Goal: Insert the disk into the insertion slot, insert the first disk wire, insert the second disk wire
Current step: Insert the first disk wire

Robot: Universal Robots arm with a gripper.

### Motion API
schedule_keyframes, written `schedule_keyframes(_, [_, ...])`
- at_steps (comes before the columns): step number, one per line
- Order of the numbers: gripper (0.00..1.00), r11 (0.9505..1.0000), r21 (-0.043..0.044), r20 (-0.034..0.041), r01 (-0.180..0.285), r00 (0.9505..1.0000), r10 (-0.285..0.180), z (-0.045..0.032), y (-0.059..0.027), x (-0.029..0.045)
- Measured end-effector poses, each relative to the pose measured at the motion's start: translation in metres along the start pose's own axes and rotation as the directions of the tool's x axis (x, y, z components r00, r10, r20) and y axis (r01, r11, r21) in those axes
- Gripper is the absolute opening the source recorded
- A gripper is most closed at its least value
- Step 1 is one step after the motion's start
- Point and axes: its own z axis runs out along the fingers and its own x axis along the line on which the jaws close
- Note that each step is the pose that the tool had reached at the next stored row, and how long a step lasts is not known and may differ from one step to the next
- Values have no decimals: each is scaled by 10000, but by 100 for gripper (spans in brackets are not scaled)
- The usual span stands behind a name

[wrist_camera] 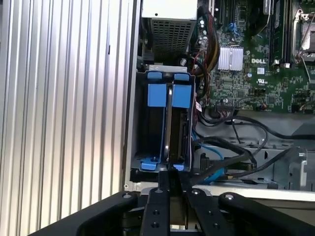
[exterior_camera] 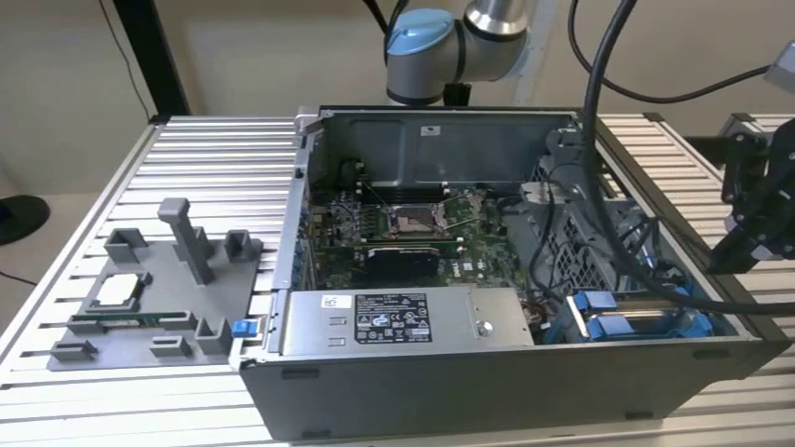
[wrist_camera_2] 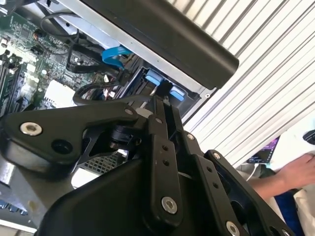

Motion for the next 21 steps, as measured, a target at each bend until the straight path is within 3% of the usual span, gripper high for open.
schedule_keyframes(4, [0,10000,-81,16,-16,10000,16,11,-10,25])
schedule_keyframes(8, [0,10000,8,128,-3,9999,3,45,150,31])
schedule_keyframes(10, [0,10000,75,258,10,9997,-12,62,221,33])
schedule_keyframes(13, [0,9998,185,551,36,9985,-46,84,315,31])
schedule_keyframes(15, [0,9995,305,710,48,9975,-70,98,366,30])
schedule_keyframes(18, [0,9983,576,789,51,9968,-97,118,406,40])
schedule_keyframes(19, [0,9980,625,785,51,9969,-100,133,410,41])
schedule_keyframes(21, [0,9980,637,788,52,9968,-103,170,408,41])
